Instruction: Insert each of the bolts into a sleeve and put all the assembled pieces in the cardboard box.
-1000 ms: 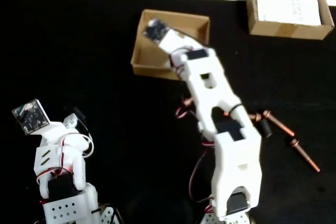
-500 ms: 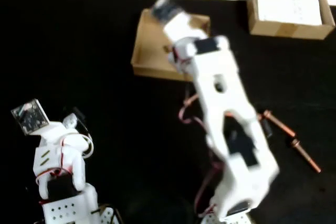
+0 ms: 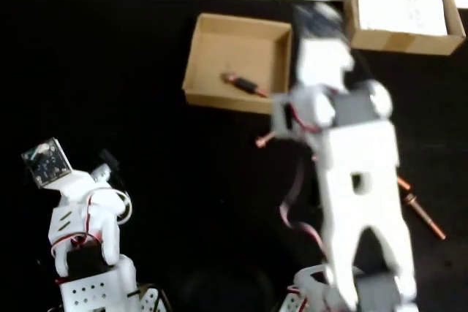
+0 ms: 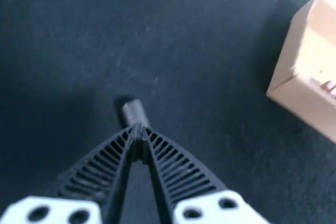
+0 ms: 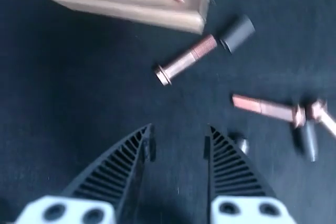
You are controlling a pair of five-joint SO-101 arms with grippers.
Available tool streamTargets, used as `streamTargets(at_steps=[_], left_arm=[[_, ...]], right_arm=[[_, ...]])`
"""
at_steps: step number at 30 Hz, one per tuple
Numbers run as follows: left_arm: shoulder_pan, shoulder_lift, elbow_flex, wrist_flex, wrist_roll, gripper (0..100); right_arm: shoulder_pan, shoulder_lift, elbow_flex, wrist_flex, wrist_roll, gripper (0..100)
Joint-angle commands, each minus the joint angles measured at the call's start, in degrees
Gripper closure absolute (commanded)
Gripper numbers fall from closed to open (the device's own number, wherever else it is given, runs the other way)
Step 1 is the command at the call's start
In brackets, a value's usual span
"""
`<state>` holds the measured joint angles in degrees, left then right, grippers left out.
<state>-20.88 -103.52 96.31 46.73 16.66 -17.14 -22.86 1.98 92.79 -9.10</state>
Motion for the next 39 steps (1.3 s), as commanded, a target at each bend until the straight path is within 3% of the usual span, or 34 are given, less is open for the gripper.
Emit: streamTargets(at_steps=[1, 6, 12, 15, 20, 26, 33, 39], left_arm=[[-0.92, 0.13, 0.84, 2.9, 0.44, 99], [-0.66, 0.13, 0.84, 7.74, 0.35, 99], [-0.92, -0.04, 0.84, 13.01, 0.35, 99], [-0.48, 0.13, 0.84, 12.92, -0.09, 99], [1.27, 0.13, 0.84, 12.92, -6.95, 99], [1.36, 0.13, 0.84, 13.1, -7.65, 99], [1.36, 0.13, 0.84, 13.27, -7.65, 99], [1.36, 0.13, 0.84, 13.01, -7.47, 99]], right_arm=[[4.35, -10.95, 15.78, -3.12, -2.73, 86.5], [11.12, -26.86, 41.98, -17.89, -2.55, 86.5], [10.24, -40.22, 64.66, -30.2, -2.46, 86.5], [10.07, -42.68, 68.26, -34.07, 0.53, 86.5], [10.07, -44.35, 73.1, -40.84, 2.29, 86.2], [10.42, -45.49, 76.26, -44.26, 8.0, 86.1], [12.0, -45.76, 75.65, -44.26, 8.18, 85.9], [12.09, -45.67, 75.65, -44.18, 3.34, 75.6]])
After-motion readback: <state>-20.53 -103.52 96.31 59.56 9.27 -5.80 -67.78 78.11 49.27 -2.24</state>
